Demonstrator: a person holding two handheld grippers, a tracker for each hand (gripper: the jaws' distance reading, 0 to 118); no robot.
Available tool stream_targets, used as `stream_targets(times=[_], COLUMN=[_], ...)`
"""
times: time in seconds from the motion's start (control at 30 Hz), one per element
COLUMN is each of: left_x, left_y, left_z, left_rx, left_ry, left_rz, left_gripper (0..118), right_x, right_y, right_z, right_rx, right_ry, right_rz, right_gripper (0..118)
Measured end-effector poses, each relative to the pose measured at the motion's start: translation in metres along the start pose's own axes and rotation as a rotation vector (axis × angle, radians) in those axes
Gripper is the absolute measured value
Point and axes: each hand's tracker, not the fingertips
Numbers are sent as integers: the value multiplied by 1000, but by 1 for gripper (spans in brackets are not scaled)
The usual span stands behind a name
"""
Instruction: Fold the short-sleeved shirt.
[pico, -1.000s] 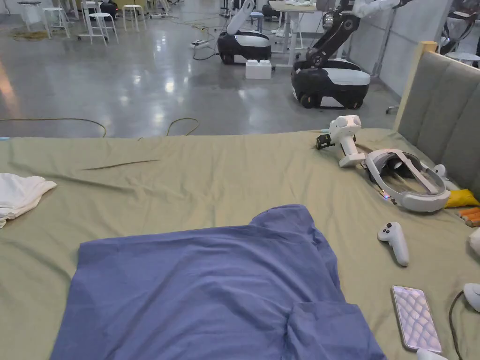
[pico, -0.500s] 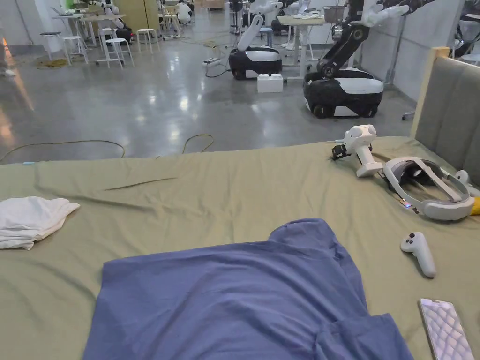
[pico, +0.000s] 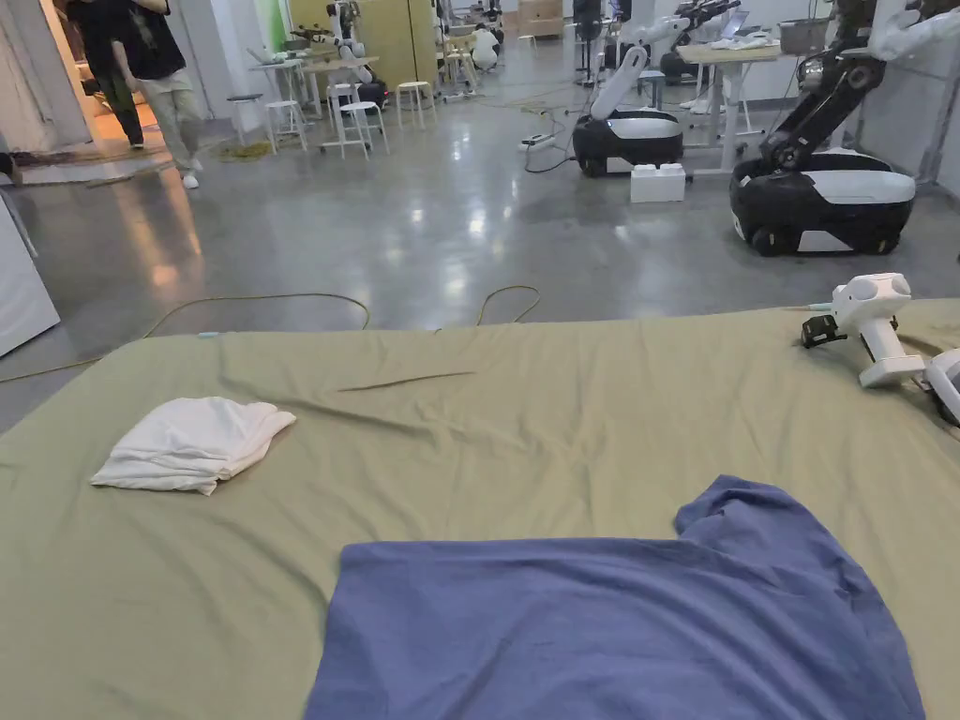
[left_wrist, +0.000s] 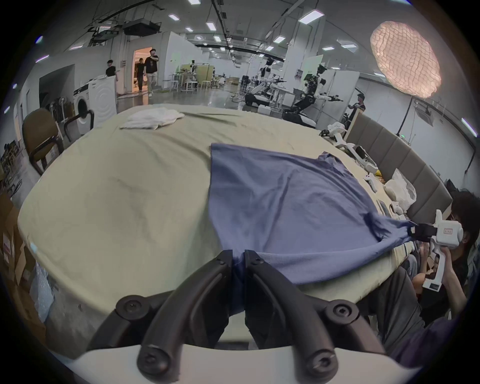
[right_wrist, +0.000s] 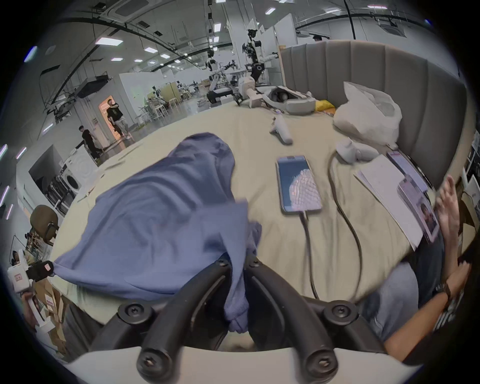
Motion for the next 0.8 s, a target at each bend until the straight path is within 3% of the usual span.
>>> stream_targets(times=[0.13, 0.37, 0.4, 0.43, 0.47, 0.5, 0.53, 0.67, 0.8], left_x=[-1, -22, -25, -26, -25, -25, -24, -20, 13], left_y=[60, 135, 138, 139, 137, 135, 134, 138, 138], left_z=[-47, -157, -169, -175, -177, -174, -170, -111, -14], left_rx=[34, -95, -135, -145, -149, -133, -103, 121, 375], left_ry=[-5, 38, 40, 68, 82, 65, 57, -12, 39], left_rz=[-10, 164, 197, 214, 217, 207, 206, 132, -107], left_gripper=[10, 10, 15, 30, 67, 90, 103, 104, 104], right_x=[-23, -49, -51, -52, -51, -50, -49, -44, -67], right_y=[57, 121, 122, 121, 120, 119, 118, 123, 129], right_z=[-46, -144, -154, -161, -165, -169, -168, -137, -49], right_rx=[38, -82, -98, -124, -124, -132, -136, -25, 179], right_ry=[43, 13, 1, -17, -20, -21, -11, 59, 163], right_rz=[1, -53, -48, -45, -42, -37, -29, 38, 98], right_gripper=[6, 6, 7, 14, 45, 78, 89, 86, 86])
